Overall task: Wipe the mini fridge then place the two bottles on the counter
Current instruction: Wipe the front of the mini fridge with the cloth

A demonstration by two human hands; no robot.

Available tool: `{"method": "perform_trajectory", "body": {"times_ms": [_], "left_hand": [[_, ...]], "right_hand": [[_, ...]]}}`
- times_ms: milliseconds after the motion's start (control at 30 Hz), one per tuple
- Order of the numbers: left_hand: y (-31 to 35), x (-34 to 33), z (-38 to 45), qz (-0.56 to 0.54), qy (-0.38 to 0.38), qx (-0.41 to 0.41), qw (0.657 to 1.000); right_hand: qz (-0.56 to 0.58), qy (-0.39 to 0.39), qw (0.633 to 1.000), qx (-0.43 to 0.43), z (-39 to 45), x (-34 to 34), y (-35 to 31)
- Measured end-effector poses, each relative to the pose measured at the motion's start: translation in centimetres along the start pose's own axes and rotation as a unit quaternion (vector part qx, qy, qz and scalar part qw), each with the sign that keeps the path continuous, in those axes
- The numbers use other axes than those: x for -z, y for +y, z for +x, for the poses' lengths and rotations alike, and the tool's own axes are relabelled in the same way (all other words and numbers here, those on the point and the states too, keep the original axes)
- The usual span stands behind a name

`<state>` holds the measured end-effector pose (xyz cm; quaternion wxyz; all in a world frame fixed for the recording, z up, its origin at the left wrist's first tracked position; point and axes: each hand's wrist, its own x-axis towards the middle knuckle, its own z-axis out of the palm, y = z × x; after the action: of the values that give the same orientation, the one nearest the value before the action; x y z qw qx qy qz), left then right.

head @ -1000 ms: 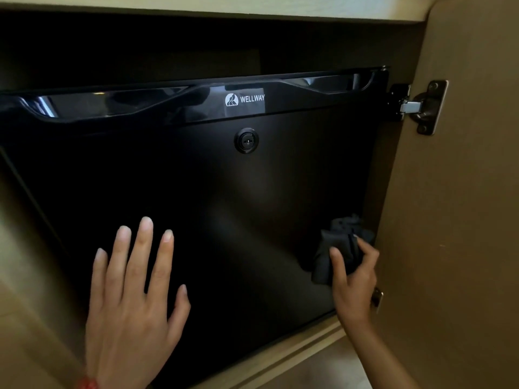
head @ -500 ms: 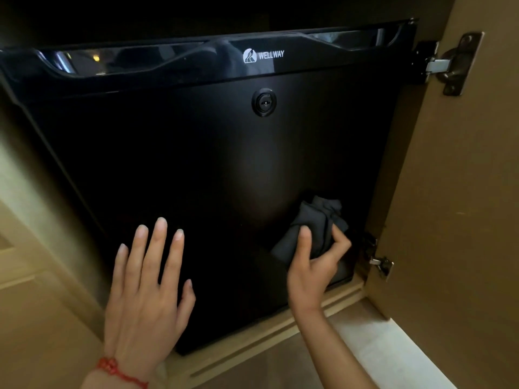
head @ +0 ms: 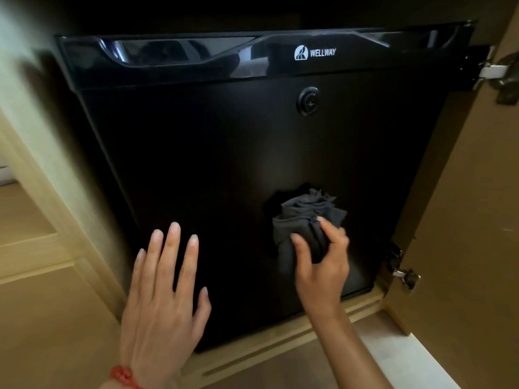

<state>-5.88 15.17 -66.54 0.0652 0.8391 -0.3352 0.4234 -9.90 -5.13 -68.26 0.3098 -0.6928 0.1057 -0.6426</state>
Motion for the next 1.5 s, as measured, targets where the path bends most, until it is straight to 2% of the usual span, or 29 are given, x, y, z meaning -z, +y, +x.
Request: {"method": "perform_trajectory", "body": {"times_ms": [100, 233, 333, 433, 600, 733, 833, 1000, 1100, 1200, 1267, 1367, 1433, 1500], "left_hand": [[-0.1, 0.2, -0.2, 0.004, -0.009, -0.007, 1.000], [-0.2, 0.8, -0.5, 0.005, -0.023, -0.017, 1.000], [-0.3, 1.5, -0.7, 0.014, -0.013, -0.026, 0.999], [-0.9, 2.5, -0.6, 0.020, 0.019, -0.032, 0.999], [-2.2, 4.0, -0.2, 0.031, 0.090, -0.030, 0.995], [-3.2, 4.5, -0.2, 0.054, 0.099, -0.013, 0.993], [-4.0, 4.5, -0.4, 0.061, 0.089, 0.007, 0.994], [-4.7, 4.5, -1.1, 0.074, 0.082, 0.019, 0.994], [-5.1, 4.3, -1.5, 0.081, 0.085, 0.016, 0.993], [-5.1, 4.2, -1.9, 0.082, 0.085, 0.009, 0.993], [-5.2, 4.2, -2.0, 0.079, 0.083, 0.006, 0.993], [-5.2, 4.3, -2.1, 0.075, 0.081, 0.003, 0.994], [-5.1, 4.2, -2.2, 0.073, 0.076, 0.004, 0.994], [-4.8, 4.1, -2.3, 0.071, 0.072, 0.003, 0.995]], "right_hand": [[0.003, 0.039, 0.993, -0.114, 0.5, 1.6, 2.0], [0.026, 0.112, 0.959, -0.259, -0.1, 1.8, 2.5], [0.066, 0.139, 0.936, -0.316, -0.8, 0.5, 0.9], [0.094, 0.139, 0.930, -0.326, -1.2, -0.7, -1.3], [0.116, 0.087, 0.961, -0.233, -2.7, -3.4, -5.8], [0.097, 0.023, 0.993, -0.058, -2.3, -5.8, -9.1], [0.073, -0.019, 0.996, 0.044, -1.9, -6.6, -10.0], [-0.015, -0.018, 0.993, 0.120, -1.2, -5.4, -8.1], [-0.021, -0.004, 0.997, 0.069, -1.4, -4.4, -5.9], [-0.025, 0.044, 0.997, -0.061, -2.2, -2.8, -3.4], [0.012, 0.075, 0.986, -0.148, -2.8, -2.2, -2.7], [0.049, 0.120, 0.964, -0.235, -3.8, -2.9, -3.2], [0.056, 0.132, 0.955, -0.259, -4.7, -4.0, -4.1], [0.064, 0.113, 0.963, -0.238, -6.1, -5.2, -5.6]]}}
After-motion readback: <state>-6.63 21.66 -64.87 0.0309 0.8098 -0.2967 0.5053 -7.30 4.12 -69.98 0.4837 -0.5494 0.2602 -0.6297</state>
